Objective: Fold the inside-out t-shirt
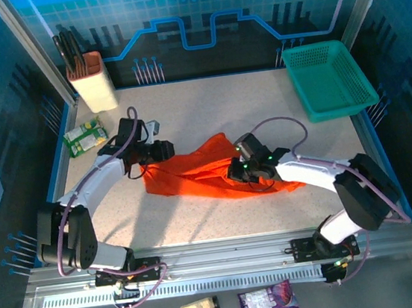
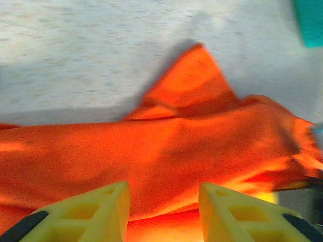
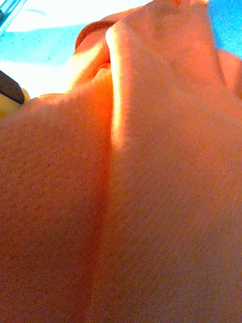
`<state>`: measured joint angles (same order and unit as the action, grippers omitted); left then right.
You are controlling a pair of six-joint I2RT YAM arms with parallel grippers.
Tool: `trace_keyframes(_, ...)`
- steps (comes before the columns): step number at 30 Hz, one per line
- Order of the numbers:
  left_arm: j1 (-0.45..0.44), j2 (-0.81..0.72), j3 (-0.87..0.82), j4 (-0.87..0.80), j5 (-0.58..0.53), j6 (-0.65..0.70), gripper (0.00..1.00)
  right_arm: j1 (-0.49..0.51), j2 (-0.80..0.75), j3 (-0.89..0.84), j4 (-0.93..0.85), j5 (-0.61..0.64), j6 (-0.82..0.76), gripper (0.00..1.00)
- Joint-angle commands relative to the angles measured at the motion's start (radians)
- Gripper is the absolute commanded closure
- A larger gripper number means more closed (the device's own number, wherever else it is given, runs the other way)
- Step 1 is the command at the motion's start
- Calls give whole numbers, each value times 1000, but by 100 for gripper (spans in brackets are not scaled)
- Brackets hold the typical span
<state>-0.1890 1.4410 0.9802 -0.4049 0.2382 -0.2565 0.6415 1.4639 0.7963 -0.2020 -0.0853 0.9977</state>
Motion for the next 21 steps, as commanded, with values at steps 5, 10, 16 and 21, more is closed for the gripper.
trace_keyframes(5, 51, 102, 20, -203, -356, 90, 72, -75, -147, -55, -128, 34, -49, 100)
trace_keyframes(10, 67, 203, 59, -163, -253, 66, 70, -104, -187, -64, -144, 29, -63, 100)
trace_keyframes(16, 65, 260, 96, -61, -189, 69, 69, -111, -198, -50, -157, 15, -76, 100)
trace_keyframes(21, 65, 316, 153, -62, -167, 89, 70, -112, -210, -49, -167, 17, -76, 100)
